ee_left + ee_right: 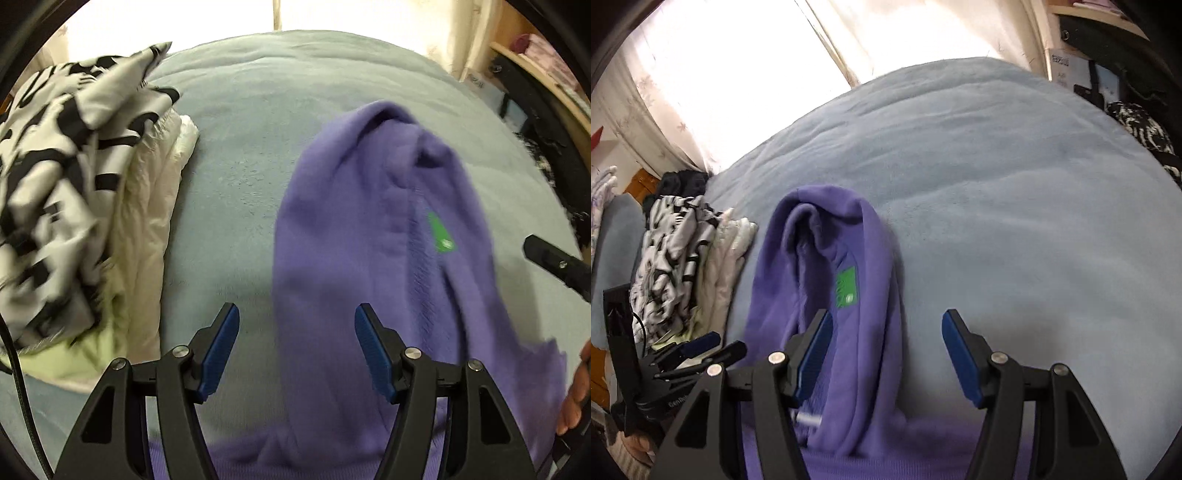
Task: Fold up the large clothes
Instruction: 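Grasp the folded hoodie with both grippers and lift it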
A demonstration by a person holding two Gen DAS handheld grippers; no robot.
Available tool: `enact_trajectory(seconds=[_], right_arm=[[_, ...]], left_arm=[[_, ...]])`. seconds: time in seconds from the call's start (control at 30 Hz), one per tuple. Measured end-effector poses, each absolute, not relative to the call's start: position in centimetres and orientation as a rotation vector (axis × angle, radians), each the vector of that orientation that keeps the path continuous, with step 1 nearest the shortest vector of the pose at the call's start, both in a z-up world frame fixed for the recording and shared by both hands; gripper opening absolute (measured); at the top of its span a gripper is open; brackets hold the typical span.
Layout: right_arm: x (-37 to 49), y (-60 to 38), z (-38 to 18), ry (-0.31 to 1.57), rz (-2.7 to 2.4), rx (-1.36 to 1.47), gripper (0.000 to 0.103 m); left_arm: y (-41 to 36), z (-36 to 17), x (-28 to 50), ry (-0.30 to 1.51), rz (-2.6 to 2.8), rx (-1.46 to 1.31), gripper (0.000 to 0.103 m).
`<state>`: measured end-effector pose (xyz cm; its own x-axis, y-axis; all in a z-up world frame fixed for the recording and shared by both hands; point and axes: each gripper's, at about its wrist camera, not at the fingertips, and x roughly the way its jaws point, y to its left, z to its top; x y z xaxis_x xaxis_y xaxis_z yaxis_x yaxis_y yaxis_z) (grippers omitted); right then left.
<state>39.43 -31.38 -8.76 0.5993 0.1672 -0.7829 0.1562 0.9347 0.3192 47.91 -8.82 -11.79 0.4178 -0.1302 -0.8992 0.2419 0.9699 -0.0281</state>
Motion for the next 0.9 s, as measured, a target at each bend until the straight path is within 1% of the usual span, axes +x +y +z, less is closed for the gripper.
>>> enact_trajectory(seconds=[0.2,0.27,0.33,0.37,0.43,0.5,0.53,0.57,0.6,0.63,0.67,0.7,0.77,0.8,0.9], right_arm=[[43.6,-31.3,-10.7,0.956,-0.003,0.402,0.062],[44.8,-31.4,-11.3,0.971,0.002,0.418,0.062],[45.9,-31.4,-12.0,0.985,0.0,0.413,0.062],[46.3,-31.3,-12.3,0.984,-0.003,0.409,0.061],[46.9,-31.2,-12.6,0.98,-0.003,0.403,0.056],[47.7,-31.1,-13.3,0.992,0.007,0.41,0.042],[47.9,-31.2,-13.5,0.999,0.012,0.415,0.039],[48.2,-31.1,-13.8,1.008,0.019,0.42,0.033],[48.3,-31.0,-14.0,1.014,0.023,0.416,0.027],[48.6,-30.6,-14.2,1.017,0.024,0.405,0.023],[48.5,-30.4,-14.2,1.018,0.028,0.394,0.017],[48.5,-30.2,-14.2,1.015,0.036,0.388,0.011],[48.1,-29.9,-13.8,1.003,0.041,0.367,0.006],[47.7,-29.8,-13.2,0.991,0.041,0.345,0.006],[46.3,-30.1,-11.6,0.958,0.025,0.31,0.005]], left_arm=[[-9.5,-14.6,50.3,1.141,-0.221,0.118,0.064],[-9.6,-15.2,50.7,1.14,-0.226,0.109,0.07],[-9.6,-15.5,51.1,1.127,-0.218,0.104,0.082],[-9.6,-15.7,51.4,1.123,-0.218,0.104,0.084],[-9.5,-16.1,52.1,1.128,-0.226,0.097,0.086],[-9.5,-16.3,52.6,1.132,-0.24,0.075,0.086],[-9.4,-16.3,52.9,1.132,-0.246,0.064,0.082],[-9.4,-16.2,53.1,1.124,-0.252,0.052,0.075],[-9.4,-16.1,53.2,1.117,-0.263,0.045,0.052],[-9.7,-15.9,53.2,1.105,-0.285,0.04,0.017],[-10.0,-15.7,53.1,1.101,-0.297,0.038,0.006],[-10.3,-15.6,53.0,1.095,-0.283,0.051,0.006],[-11.3,-14.9,52.2,1.055,-0.244,0.118,0.004],[-11.4,-14.3,51.7,1.032,-0.225,0.143,0.003],[-10.6,-12.1,50.1,0.976,-0.166,0.148,0.002]])
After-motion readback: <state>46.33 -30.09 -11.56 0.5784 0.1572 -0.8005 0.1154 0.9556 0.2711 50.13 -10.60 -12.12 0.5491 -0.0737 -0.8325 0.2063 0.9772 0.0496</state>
